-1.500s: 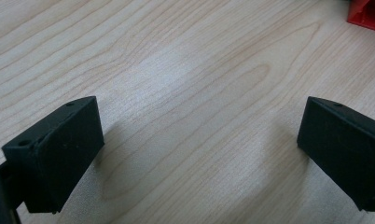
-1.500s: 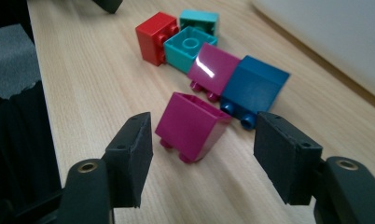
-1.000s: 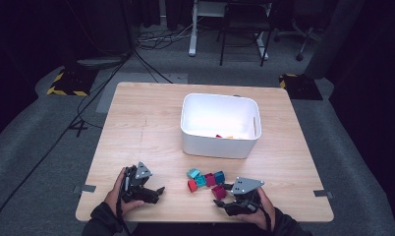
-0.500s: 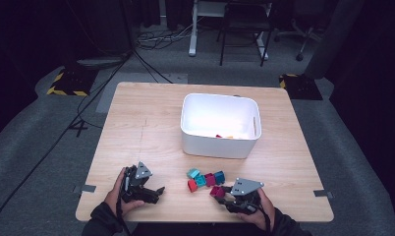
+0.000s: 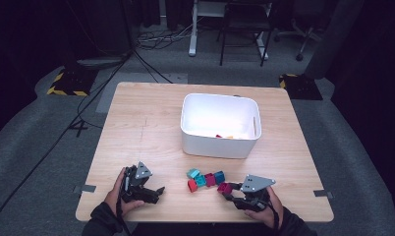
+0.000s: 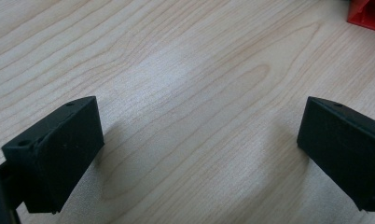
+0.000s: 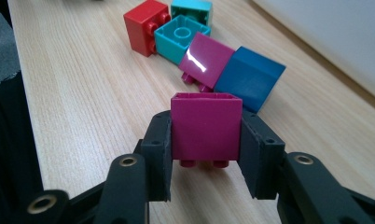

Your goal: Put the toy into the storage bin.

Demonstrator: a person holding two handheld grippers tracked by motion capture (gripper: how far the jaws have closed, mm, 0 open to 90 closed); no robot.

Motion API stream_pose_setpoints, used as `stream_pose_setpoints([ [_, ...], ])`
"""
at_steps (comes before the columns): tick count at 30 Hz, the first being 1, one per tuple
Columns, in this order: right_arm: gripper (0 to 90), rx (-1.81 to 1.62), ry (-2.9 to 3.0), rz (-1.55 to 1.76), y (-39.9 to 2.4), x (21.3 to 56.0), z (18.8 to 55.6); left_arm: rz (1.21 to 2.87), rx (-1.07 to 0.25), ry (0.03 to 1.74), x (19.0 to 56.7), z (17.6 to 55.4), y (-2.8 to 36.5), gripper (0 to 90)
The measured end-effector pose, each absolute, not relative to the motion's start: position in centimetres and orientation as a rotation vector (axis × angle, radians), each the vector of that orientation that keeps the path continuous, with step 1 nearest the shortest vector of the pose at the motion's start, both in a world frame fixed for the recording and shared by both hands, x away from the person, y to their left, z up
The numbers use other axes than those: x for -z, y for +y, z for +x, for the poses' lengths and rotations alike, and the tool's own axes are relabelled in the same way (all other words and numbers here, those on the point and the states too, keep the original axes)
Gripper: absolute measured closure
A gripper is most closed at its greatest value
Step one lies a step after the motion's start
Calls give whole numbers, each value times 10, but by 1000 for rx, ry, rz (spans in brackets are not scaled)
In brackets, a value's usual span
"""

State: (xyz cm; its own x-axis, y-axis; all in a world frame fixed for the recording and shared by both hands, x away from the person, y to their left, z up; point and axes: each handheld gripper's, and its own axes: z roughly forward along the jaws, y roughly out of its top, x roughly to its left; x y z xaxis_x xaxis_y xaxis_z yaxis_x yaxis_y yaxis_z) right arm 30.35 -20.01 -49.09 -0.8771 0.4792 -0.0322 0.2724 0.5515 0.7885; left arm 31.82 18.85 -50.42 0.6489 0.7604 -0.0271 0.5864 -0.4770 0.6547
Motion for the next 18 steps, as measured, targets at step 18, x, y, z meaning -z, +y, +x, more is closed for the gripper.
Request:
stream_pose_setpoints([
  [18, 590, -1273, 2447, 682, -223, 463, 314, 2228, -358, 1039, 504, 318, 188, 5],
])
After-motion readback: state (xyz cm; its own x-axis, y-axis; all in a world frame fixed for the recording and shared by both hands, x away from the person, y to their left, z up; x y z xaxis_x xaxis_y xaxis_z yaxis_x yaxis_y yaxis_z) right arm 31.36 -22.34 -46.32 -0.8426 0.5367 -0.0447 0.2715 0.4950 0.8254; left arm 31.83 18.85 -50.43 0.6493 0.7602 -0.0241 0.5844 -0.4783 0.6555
